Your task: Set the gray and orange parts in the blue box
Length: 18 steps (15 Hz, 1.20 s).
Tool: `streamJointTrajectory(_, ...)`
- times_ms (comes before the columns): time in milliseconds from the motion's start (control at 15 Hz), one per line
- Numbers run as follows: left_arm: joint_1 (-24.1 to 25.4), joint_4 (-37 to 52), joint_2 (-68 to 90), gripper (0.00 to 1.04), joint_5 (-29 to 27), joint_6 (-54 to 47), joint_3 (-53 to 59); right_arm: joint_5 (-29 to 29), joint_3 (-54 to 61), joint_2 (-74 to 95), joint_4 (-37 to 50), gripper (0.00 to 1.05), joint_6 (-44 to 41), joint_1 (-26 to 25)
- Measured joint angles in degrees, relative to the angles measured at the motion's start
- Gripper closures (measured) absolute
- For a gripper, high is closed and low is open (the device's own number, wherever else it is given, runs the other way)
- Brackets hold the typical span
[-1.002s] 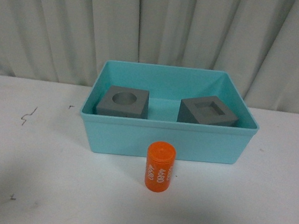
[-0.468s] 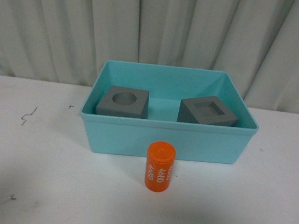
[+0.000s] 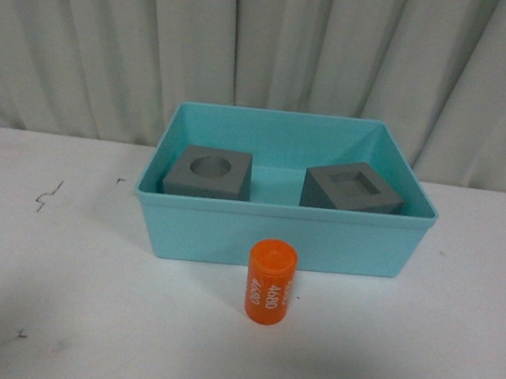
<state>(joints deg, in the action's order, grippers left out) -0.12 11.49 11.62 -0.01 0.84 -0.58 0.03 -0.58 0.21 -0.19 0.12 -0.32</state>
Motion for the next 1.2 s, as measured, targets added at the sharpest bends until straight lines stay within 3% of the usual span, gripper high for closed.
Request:
streamJointTrajectory(200, 0.00, -1.27, -1.51, 1.03, -0.02, 0.00, 0.00, 0.00, 0.00, 0.00, 0.00, 0.06, 0.00, 0.00)
streamJointTrajectory(334, 0.00, -10.51, -11.26, 1.03, 0.09, -0.02, -0.09, 0.00, 0.00, 0.00, -0.04, 0.06, 0.00, 0.00)
streamJointTrajectory(401, 0.07, -11.69, -11.26, 0.85, 0.00, -0.02, -0.02, 0.00, 0.00, 0.00, 0.00, 0.06, 0.00, 0.00)
streamJointTrajectory(468, 0.07, -11.69, -11.26, 0.49, 0.00, 0.00, -0.02, 0.00, 0.00, 0.00, 0.00, 0.06, 0.00, 0.00)
streamJointTrajectory(668, 0.07, -11.69, -11.26, 0.13, 0.00, 0.00, -0.02, -0.33, -0.02, 0.15, -0.07, 0.06, 0.31, -0.04)
streamJointTrajectory(735, 0.07, -11.67, -11.26, 0.05, 0.00, -0.07, -0.02, -1.14, -0.39, 5.53, 5.29, 0.06, 2.40, 1.07)
streamJointTrajectory(1002, 0.07, -11.69, -11.26, 0.07, 0.00, -0.04, -0.02, 0.94, -17.20, 44.26, 27.67, 0.06, 11.39, 12.52)
streamJointTrajectory(1203, 0.07, -11.69, -11.26, 0.07, -0.02, -0.04, -0.02, -3.04, -34.75, 69.70, 20.74, 0.06, 16.96, 16.85)
